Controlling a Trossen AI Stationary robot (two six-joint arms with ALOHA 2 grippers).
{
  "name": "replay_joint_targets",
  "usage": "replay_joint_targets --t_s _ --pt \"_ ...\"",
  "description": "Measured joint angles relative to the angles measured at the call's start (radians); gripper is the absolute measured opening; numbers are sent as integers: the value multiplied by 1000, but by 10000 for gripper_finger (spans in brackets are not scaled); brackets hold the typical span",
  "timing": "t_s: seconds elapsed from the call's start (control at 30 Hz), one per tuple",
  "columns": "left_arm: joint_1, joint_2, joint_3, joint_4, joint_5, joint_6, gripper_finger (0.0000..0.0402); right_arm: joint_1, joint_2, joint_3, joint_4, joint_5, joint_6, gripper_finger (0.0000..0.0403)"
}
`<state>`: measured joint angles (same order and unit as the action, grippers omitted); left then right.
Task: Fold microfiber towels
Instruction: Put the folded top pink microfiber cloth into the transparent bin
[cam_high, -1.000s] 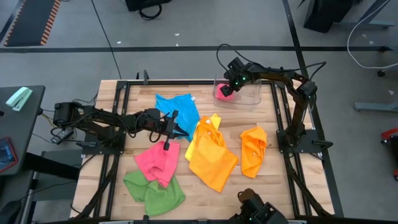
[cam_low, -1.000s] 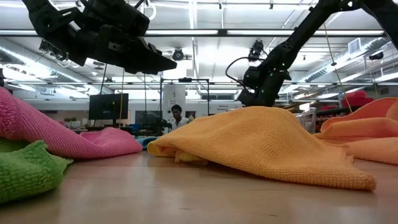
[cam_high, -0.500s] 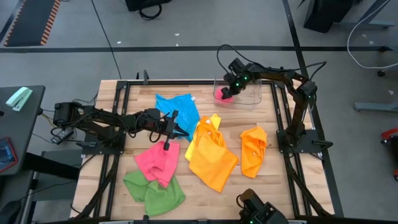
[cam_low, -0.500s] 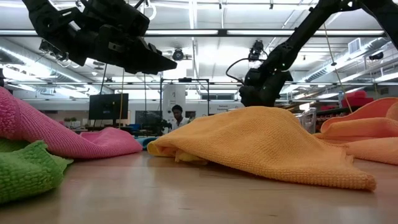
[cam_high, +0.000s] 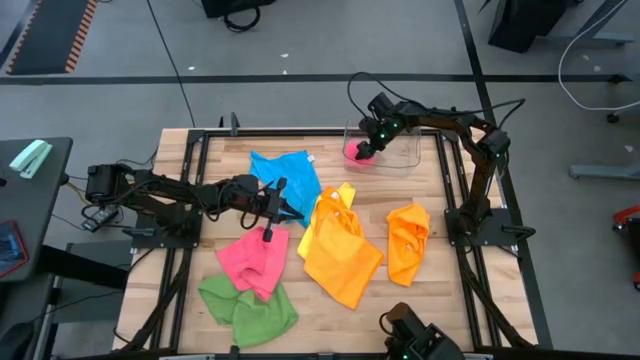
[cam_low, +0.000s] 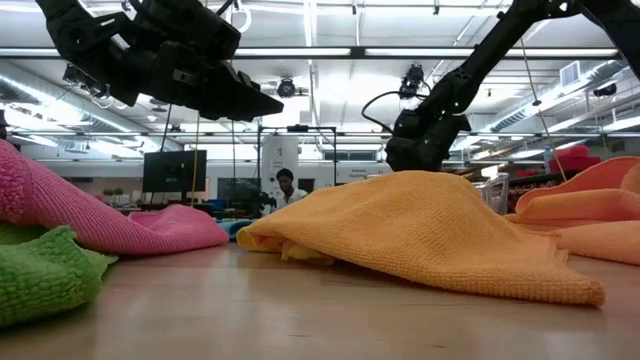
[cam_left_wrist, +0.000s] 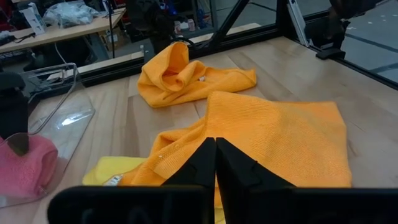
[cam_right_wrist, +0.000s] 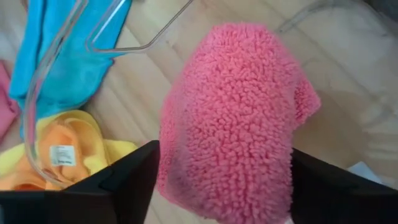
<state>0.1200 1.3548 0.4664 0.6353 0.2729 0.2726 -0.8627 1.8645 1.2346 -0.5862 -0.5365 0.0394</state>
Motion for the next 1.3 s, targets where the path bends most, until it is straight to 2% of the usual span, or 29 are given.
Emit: replay_joint_targets --t_s 0.13,0.27,0.43,0.67,0.73,1.03,1.3 --pt "0 0 0 -7 0 0 28 -6 0 0 -9 -22 34 345" --pt "0 0 0 -13 0 0 20 -23 0 0 -20 1 97 362" --pt "0 0 0 -13 0 0 11 -29 0 0 -65 135 223 365" --pt "0 0 0 -24 0 -6 25 -28 -2 1 -128 176 255 365" --pt "0 0 0 -28 0 -16 28 -27 -2 9 -122 217 271 365" --pt "0 0 0 -27 0 -18 14 -25 -3 89 -124 276 265 365" --pt "0 0 0 -27 0 -18 24 -17 -3 205 -259 306 172 365"
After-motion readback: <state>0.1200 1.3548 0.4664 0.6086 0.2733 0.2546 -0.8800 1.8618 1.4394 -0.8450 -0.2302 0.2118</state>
